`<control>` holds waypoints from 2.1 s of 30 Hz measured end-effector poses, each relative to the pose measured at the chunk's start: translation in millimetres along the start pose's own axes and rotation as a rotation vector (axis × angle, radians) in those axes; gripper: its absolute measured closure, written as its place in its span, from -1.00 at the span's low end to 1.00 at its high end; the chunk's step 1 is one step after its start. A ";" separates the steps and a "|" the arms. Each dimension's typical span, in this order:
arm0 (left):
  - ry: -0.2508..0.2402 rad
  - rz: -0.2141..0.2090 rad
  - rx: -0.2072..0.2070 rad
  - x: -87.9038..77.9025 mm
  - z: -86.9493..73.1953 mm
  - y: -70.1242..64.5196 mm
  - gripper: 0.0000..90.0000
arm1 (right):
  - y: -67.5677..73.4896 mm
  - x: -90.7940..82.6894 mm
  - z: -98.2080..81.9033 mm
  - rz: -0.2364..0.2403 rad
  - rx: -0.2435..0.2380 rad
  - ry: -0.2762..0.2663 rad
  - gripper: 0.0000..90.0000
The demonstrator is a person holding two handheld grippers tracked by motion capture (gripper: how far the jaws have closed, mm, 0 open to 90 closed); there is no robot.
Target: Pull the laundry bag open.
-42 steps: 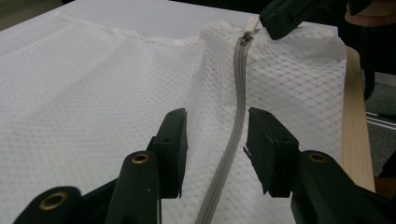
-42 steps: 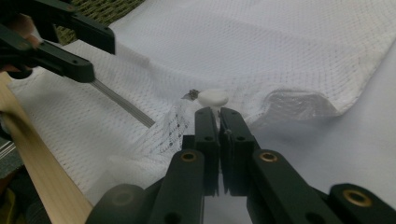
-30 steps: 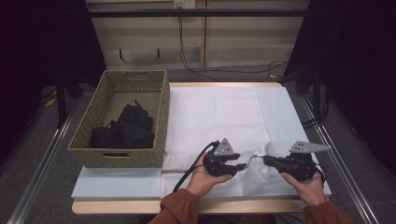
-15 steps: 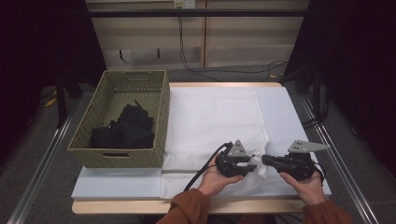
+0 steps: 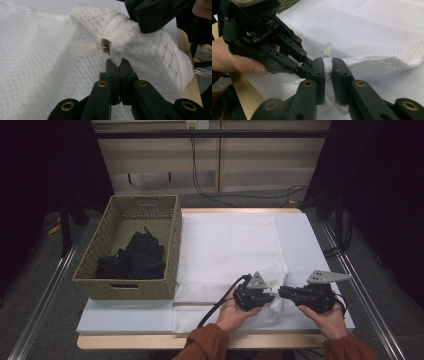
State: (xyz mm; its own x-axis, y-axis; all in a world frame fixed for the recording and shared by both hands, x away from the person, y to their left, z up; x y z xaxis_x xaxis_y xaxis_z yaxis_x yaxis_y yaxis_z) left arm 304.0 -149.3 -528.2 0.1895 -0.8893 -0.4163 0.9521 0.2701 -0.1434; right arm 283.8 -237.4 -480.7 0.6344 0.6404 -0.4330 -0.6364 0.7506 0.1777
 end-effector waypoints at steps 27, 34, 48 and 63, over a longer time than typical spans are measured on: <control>-0.049 0.029 0.032 -4.6 2.0 -5.5 0.96 | -2.2 9.2 -2.9 0.055 0.142 -0.005 0.11; -0.039 0.015 0.036 -3.2 0.2 -7.7 0.90 | -5.2 12.5 0.9 0.033 0.179 -0.011 0.62; -0.051 -0.010 -0.001 -14.4 1.8 -1.0 0.52 | -6.9 3.6 -2.1 0.049 0.115 -0.026 0.90; -0.018 -0.088 0.016 -4.8 -2.8 -3.7 0.45 | 2.0 4.4 -1.8 0.099 0.084 -0.023 0.90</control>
State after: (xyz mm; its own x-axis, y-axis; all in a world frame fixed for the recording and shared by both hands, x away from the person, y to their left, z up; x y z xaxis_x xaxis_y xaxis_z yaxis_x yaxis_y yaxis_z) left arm 298.9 -145.0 -528.2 0.1088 -0.9157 -0.3868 0.9690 0.1846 -0.1644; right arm 284.6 -233.4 -483.8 0.5808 0.7149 -0.3893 -0.6581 0.6939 0.2924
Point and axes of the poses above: each handheld gripper's, and its own axes: x roughly forward along the jaws, z roughly out of its top, y roughly to its left, the point moved 9 cm from there along x, roughly forward along the jaws, and after that the axes turned 8 degrees about -y, right-handed, at the moved point
